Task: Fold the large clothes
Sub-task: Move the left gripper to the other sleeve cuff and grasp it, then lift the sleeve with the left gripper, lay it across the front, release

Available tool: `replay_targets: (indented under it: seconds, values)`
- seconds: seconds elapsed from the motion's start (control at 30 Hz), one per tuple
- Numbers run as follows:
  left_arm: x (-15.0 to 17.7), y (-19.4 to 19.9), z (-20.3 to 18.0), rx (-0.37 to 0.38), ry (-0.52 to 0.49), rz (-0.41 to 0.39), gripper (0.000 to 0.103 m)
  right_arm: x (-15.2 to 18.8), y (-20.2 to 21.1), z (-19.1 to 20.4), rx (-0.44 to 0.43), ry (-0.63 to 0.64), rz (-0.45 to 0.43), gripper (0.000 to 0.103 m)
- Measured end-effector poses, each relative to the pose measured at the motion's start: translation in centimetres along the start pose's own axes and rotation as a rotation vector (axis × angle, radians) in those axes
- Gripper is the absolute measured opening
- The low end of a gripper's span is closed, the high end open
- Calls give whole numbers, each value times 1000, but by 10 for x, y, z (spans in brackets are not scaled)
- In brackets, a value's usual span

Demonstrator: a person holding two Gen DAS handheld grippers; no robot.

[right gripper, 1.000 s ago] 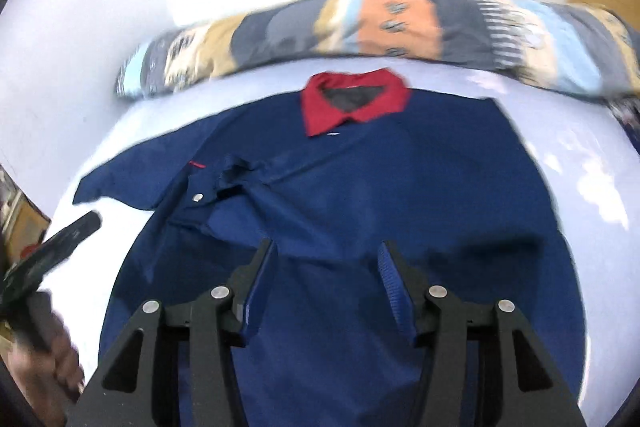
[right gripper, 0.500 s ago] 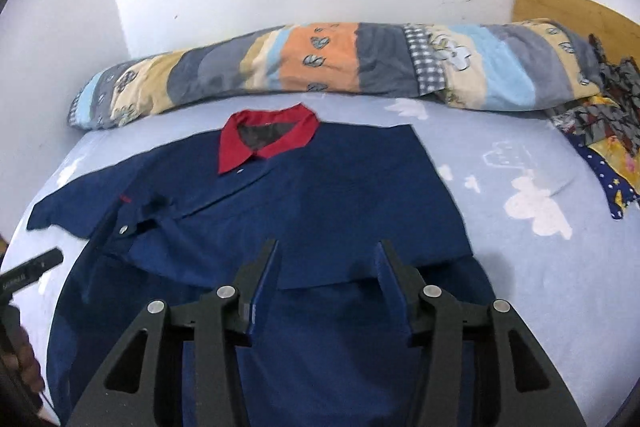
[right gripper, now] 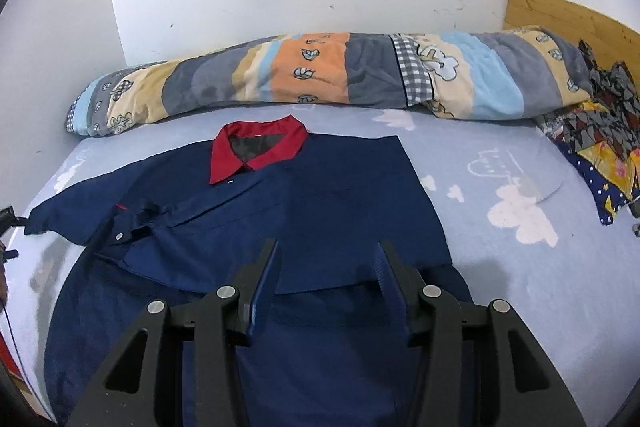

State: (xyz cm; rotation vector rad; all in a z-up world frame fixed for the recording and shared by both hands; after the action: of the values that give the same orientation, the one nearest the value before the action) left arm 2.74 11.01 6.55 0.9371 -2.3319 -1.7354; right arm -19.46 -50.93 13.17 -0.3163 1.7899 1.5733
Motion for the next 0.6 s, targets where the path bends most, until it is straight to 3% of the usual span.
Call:
replay_targets:
  seconds: [0.1,0.2,0.27,0.33,0.4,0.6]
  values:
    - [-32,-9,43,51,161,-26,100,1,-1,5,12,21,-4,50]
    - [-53,-20,61,92,234,-45,99,3,-3,7,13,36,-2,50]
    - [-64,-33,65,149,248,-46,96,4,-8,9,23,53,11,50]
    - [-67,-51,65,200,257,-33,87,6,-11,10,34,62,17,50]
    - [-67,-68,67,231,278,-22,68,6,-14,11,40,75,23,50]
    - [-73,-87,77,322,319,-93,68,8,-19,14,39,89,21,50]
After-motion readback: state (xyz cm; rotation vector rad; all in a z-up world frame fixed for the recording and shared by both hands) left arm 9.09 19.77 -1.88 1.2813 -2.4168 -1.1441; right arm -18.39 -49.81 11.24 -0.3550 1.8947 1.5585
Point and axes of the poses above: each gripper's, at about its wrist camera, not at the fingertips, and y roughly against the way its jaws point, z to its left, x to its underside, the point moved 2 cm from there along -y, roughly the way its jaws point, and after that the axes turned 8 degrees about z, right-handed, at the moved point
